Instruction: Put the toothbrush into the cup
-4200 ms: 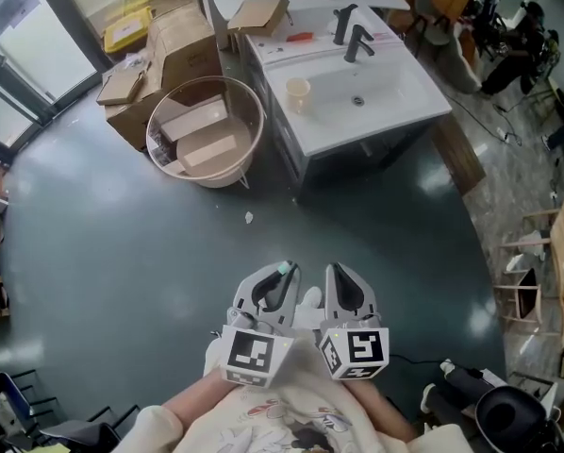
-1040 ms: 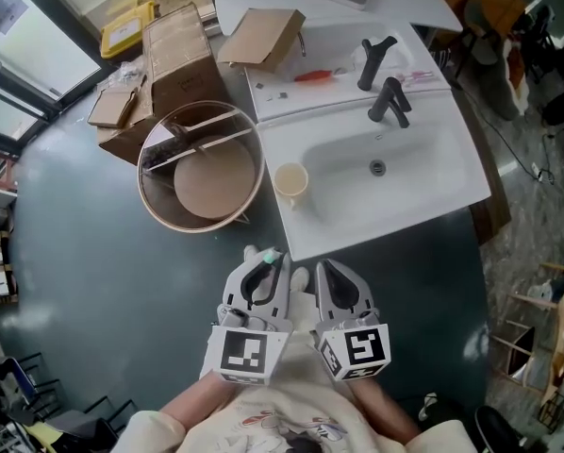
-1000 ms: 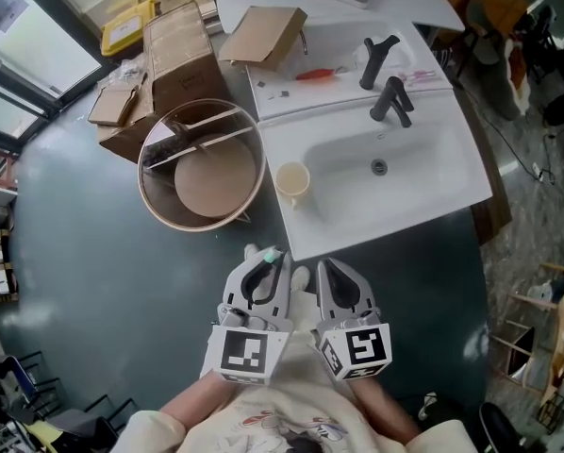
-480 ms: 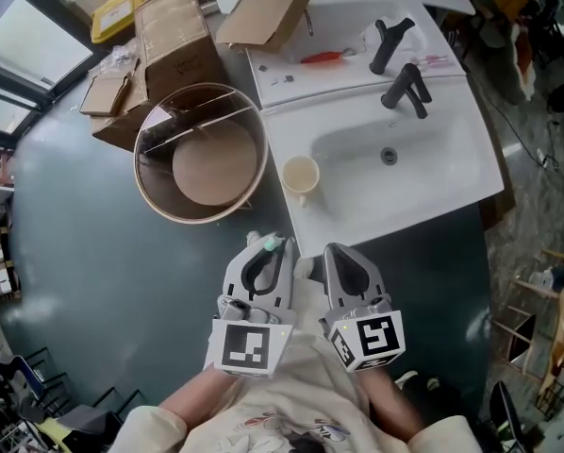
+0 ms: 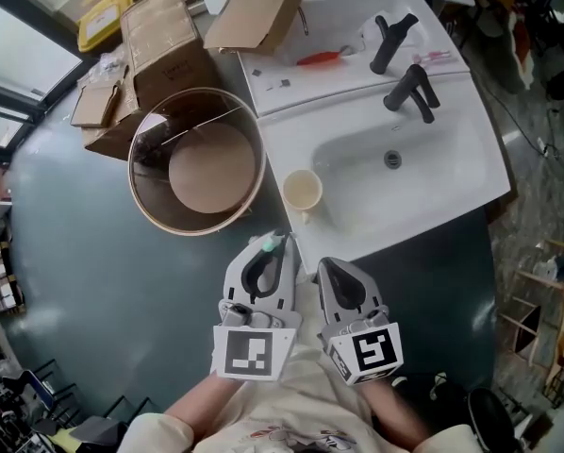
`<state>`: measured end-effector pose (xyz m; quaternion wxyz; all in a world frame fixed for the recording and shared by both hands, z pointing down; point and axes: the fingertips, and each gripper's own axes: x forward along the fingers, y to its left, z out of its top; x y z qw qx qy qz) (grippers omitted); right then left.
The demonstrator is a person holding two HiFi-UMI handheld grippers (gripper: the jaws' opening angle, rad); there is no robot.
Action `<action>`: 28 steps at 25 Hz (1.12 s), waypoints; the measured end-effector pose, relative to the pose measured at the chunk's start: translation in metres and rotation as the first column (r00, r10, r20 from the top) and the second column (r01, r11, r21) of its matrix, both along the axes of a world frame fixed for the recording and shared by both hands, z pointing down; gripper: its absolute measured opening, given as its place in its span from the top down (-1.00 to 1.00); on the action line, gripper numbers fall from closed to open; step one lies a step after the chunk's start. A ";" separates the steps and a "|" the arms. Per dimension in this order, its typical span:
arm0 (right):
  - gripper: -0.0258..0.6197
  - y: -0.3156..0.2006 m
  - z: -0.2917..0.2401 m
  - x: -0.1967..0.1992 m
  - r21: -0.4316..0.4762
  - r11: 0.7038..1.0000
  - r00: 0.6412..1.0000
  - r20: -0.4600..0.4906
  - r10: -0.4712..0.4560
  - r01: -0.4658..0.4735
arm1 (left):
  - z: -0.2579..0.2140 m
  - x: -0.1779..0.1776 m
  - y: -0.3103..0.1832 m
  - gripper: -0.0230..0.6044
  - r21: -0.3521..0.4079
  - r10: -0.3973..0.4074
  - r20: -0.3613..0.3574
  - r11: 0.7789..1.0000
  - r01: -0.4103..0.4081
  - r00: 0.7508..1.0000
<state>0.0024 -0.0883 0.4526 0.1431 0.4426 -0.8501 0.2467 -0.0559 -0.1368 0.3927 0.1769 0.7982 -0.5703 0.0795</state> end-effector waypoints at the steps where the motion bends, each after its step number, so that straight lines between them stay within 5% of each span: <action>1: 0.87 -0.001 0.002 0.000 -0.004 1.000 1.000 0.000 0.001 -0.001 | 0.002 0.000 -0.003 0.81 0.002 0.001 -0.001 1.000 -0.001 1.000; 28: 0.87 -0.053 0.040 0.005 -0.072 0.997 0.999 -0.043 0.025 -0.028 | 0.057 0.005 -0.061 0.81 -0.023 0.006 0.015 1.000 -0.005 1.000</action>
